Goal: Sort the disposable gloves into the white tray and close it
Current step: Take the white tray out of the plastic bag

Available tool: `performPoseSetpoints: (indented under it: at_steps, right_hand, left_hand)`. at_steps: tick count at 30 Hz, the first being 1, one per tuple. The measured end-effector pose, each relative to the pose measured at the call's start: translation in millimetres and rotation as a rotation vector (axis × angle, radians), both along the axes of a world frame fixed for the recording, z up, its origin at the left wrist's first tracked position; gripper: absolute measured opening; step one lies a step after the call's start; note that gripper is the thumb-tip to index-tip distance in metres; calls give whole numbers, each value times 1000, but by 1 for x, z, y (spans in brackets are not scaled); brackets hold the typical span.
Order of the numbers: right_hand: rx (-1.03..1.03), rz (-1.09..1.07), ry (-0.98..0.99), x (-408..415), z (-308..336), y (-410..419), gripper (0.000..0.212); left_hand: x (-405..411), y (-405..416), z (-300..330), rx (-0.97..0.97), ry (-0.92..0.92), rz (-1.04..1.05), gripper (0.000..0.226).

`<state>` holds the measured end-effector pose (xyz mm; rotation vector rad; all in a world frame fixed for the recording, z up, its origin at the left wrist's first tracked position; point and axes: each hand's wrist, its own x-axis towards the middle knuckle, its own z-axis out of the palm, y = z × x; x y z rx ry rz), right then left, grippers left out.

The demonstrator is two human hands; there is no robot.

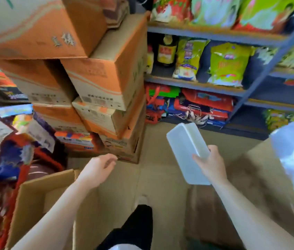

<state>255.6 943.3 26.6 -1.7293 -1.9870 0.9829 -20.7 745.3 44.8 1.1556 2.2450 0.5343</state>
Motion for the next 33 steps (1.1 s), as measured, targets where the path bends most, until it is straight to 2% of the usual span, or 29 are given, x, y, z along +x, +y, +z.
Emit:
performPoseSetpoints:
  at_steps: [8, 14, 16, 25, 29, 33]
  right_hand:
    - [-175, -365, 16, -9, -26, 163, 36]
    - [-259, -628, 136, 2, -58, 287, 36]
    - [-278, -701, 128, 10, -56, 328, 39]
    - [-82, -913, 103, 102, 10, 483, 50]
    - [2, -1076, 130, 160, 24, 534, 51]
    - [52, -1224, 52, 212, 26, 572, 52]
  left_hand:
    - [-38, 274, 50, 107, 81, -257, 21]
    - [-29, 467, 53, 202, 118, -432, 19]
    - [-19, 525, 53, 181, 93, -469, 19]
    - [54, 760, 37, 78, 58, -790, 20]
    - [111, 857, 13, 50, 98, -942, 19]
    - [191, 951, 1, 49, 116, -1136, 21]
